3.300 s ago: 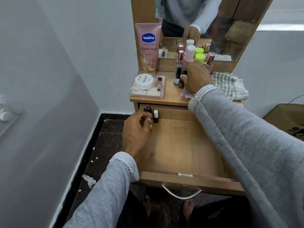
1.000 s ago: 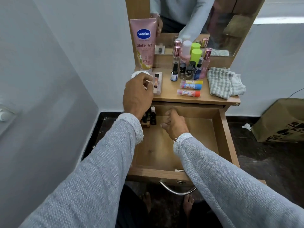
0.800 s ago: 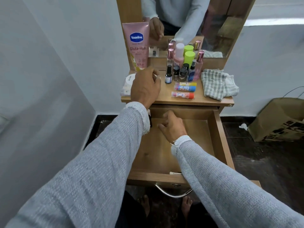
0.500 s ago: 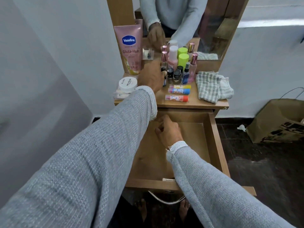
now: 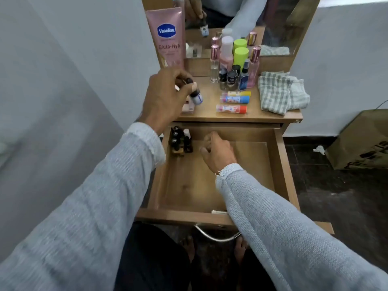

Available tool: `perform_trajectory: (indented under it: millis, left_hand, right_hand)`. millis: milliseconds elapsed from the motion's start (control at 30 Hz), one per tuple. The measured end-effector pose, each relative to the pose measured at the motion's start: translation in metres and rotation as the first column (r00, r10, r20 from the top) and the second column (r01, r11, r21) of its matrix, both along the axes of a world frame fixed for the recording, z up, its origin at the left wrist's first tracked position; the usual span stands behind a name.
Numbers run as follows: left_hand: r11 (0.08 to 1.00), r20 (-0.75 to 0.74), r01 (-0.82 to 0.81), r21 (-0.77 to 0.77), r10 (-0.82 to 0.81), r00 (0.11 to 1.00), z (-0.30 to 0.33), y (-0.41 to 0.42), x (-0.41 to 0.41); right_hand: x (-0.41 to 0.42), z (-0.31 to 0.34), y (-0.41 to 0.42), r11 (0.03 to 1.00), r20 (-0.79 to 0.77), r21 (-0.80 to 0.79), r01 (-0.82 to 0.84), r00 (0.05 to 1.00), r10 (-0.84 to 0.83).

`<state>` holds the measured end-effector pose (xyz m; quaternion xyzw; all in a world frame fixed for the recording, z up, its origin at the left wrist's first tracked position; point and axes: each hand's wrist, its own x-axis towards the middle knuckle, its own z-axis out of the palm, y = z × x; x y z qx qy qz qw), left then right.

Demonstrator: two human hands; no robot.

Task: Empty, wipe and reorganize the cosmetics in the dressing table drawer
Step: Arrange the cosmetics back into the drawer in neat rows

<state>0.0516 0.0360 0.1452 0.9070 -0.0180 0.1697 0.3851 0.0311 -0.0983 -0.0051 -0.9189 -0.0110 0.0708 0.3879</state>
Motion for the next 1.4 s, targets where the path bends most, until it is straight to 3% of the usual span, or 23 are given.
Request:
perform_trajectory:
  millis: [200,333,500,733,1167,1400]
  left_hand:
    - [0.996,-0.167,0.018,0.085,-0.004,0.986,-0.052,0.016,-0.063]
    - [0.968,-0.254,0.052,0.247,0.013,0.967,-0.093,0.012,-0.066]
    - [0.948,-0.266,0.044,0.314,0.043,0.963,-0.111,0.003,-0.062]
    - [0.962,-0.267,0.044,0.269,0.031,0.963,-0.124,0.003,-0.055]
    - [0.986,-0.232,-0.167,0.004,0.164,0.959,-0.138,0.013,-0.059]
    - [0.981,-0.220,-0.193,-0.005,0.187,0.957,-0.140,0.012,-0.059]
  right_hand:
    - [-0.004,-0.001,0.004,0.997,-0.023,-0.049,-0.056,0.998,0.055]
    - [-0.007,-0.006,0.006,0.985,-0.019,-0.071,-0.155,0.988,0.154]
    - [-0.006,-0.006,0.005,0.970,-0.054,-0.091,-0.227,0.973,0.222]
    - [0.002,-0.017,0.021,0.964,-0.031,-0.131,-0.230,0.973,0.228]
    - [0.013,-0.025,0.027,0.987,-0.078,-0.076,-0.142,0.988,0.136]
    - [0.014,-0.022,0.033,0.982,-0.093,-0.126,-0.139,0.987,0.128]
